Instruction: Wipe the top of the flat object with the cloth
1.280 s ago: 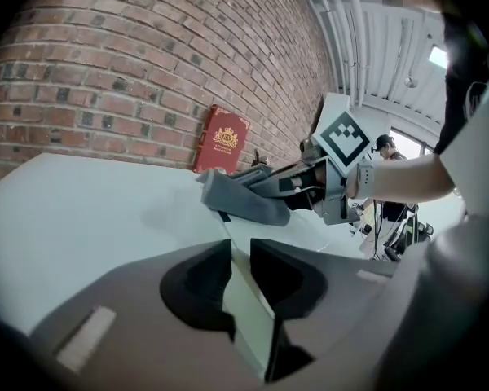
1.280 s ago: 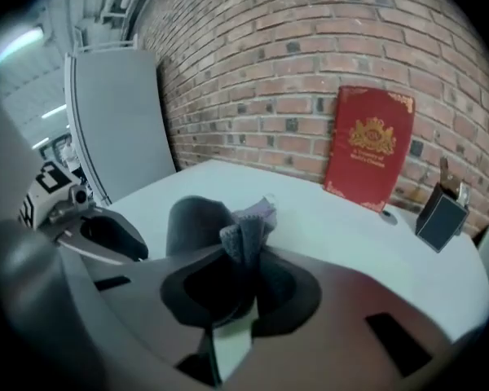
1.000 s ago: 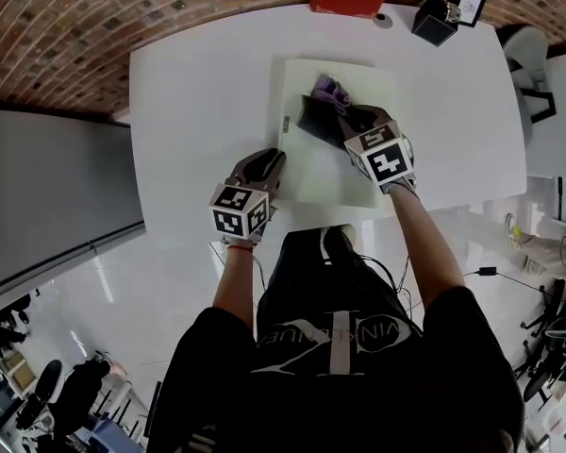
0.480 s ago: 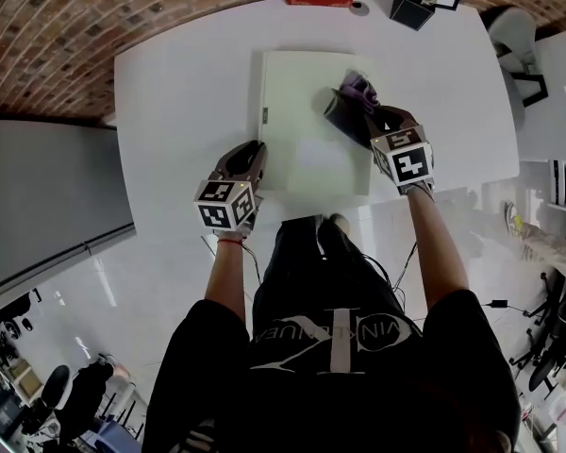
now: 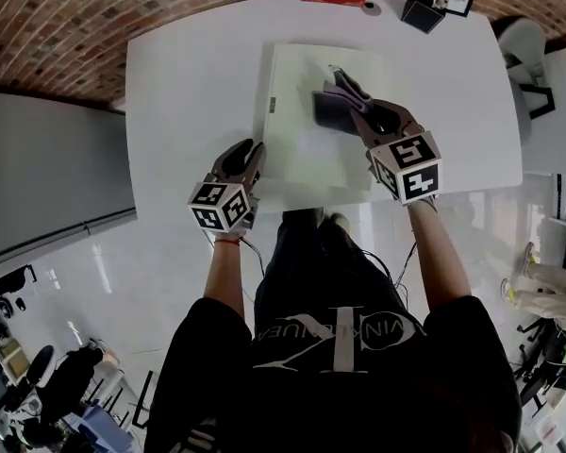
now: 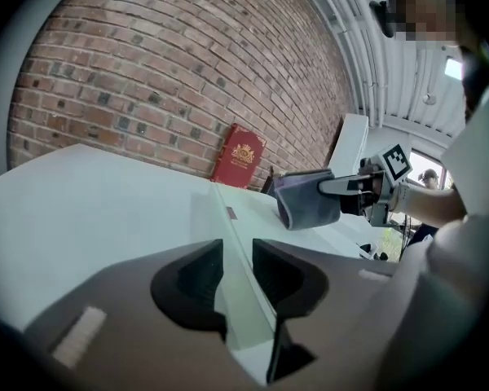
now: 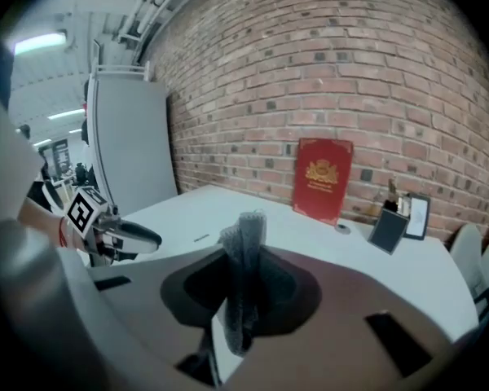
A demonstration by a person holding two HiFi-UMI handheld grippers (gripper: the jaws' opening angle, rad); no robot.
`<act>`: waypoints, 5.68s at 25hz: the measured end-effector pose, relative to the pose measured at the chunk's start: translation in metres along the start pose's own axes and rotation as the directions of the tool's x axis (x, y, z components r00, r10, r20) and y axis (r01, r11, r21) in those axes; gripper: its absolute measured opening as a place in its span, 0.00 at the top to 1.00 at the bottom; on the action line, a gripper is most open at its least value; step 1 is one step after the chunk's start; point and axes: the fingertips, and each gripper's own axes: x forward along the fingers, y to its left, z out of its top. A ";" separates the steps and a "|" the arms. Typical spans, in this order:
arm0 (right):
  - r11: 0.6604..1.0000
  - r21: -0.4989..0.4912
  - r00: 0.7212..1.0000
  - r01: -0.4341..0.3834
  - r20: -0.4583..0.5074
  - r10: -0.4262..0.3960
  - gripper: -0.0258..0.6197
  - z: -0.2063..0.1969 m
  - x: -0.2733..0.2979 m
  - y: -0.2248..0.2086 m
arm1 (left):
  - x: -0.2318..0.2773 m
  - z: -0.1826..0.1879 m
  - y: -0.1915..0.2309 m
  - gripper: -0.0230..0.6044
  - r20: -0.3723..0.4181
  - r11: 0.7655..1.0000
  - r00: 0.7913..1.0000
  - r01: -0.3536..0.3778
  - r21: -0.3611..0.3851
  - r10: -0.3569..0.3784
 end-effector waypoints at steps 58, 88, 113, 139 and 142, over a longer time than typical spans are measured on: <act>0.992 0.020 0.971 -0.123 -0.206 0.125 0.87 -0.138 -0.047 0.047 | -0.037 -0.042 -0.013 0.89 -0.066 0.960 0.959 -0.269 0.081 0.274; 0.990 0.065 0.990 0.127 0.058 -0.131 0.87 -0.092 -0.117 -0.042 | -0.091 0.021 -0.051 0.95 0.286 0.946 0.905 -0.323 -0.026 0.316; 0.981 0.108 0.896 0.163 0.400 -0.193 0.87 0.012 -0.180 -0.046 | -0.161 0.135 -0.108 0.95 0.536 0.919 0.803 -0.378 0.115 0.263; 0.984 0.072 0.851 0.165 0.494 -0.179 0.87 0.037 -0.202 -0.046 | -0.164 0.140 -0.114 0.95 0.555 0.912 0.786 -0.395 0.112 0.273; 0.985 0.063 0.854 0.160 0.492 -0.170 0.87 0.034 -0.203 -0.047 | -0.161 0.137 -0.118 0.95 0.554 0.917 0.790 -0.383 0.113 0.262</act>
